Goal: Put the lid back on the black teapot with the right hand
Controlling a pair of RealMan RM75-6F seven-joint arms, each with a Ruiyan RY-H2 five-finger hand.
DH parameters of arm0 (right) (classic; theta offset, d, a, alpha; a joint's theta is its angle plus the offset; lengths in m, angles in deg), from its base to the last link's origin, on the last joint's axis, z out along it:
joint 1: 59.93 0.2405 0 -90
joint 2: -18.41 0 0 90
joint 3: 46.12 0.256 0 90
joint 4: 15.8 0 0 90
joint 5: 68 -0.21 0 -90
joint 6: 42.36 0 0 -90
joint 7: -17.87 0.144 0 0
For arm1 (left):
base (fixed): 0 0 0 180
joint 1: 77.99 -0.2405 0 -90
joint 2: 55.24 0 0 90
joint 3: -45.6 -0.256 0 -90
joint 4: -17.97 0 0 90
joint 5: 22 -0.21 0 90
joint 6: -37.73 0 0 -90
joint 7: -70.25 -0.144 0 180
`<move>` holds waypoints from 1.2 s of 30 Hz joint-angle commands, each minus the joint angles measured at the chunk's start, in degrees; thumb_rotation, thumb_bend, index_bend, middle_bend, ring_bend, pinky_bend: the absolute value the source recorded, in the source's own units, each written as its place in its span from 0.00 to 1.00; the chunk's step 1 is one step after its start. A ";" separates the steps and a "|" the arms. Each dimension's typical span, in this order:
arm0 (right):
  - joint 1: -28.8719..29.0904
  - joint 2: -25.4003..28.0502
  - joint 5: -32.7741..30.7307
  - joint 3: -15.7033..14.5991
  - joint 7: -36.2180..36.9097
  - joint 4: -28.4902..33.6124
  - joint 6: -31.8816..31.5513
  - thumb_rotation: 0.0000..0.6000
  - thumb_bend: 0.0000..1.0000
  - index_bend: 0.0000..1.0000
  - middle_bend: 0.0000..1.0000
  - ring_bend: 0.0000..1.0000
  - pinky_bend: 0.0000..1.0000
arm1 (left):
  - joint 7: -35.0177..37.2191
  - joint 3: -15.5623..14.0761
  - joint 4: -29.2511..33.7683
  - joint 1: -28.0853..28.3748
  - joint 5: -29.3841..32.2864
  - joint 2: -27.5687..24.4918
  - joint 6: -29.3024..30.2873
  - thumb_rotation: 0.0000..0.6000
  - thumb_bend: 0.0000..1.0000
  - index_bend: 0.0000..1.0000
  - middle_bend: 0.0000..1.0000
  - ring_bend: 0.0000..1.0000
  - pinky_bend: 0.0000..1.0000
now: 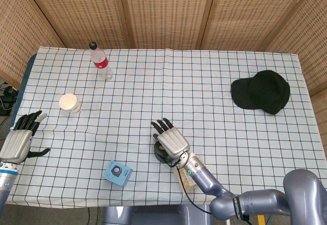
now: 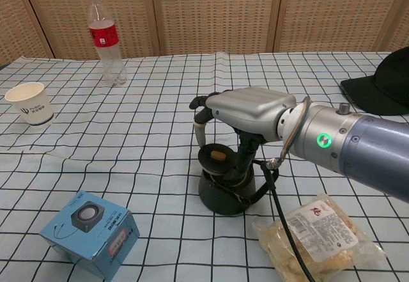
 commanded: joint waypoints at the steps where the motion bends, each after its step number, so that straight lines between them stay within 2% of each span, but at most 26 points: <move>1: 0.02 -0.14 -0.05 -0.01 -0.26 -0.30 -0.09 1.00 0.39 0.51 0.12 0.00 0.00 | -0.01 -0.02 0.01 0.03 0.07 -0.03 -0.14 1.00 0.05 0.00 0.00 0.00 0.00; 20: 0.04 0.35 -2.38 -0.51 -3.43 -0.17 -0.81 1.00 0.38 0.51 0.11 0.00 0.00 | 0.19 -0.08 0.45 0.03 0.18 -0.44 -0.29 1.00 0.05 0.00 0.00 0.00 0.00; 27: -0.05 0.80 -2.40 -0.65 -3.85 0.17 -0.96 1.00 0.38 0.45 0.08 0.00 0.00 | 0.23 -0.07 0.44 -0.07 0.07 -0.46 0.02 1.00 0.05 0.00 0.00 0.00 0.00; 36: -0.02 1.72 -3.31 -1.31 -5.17 0.98 -0.74 1.00 0.38 0.42 0.06 0.00 0.00 | 0.39 -0.06 0.40 -0.10 0.08 -0.56 0.06 1.00 0.05 0.00 0.00 0.00 0.00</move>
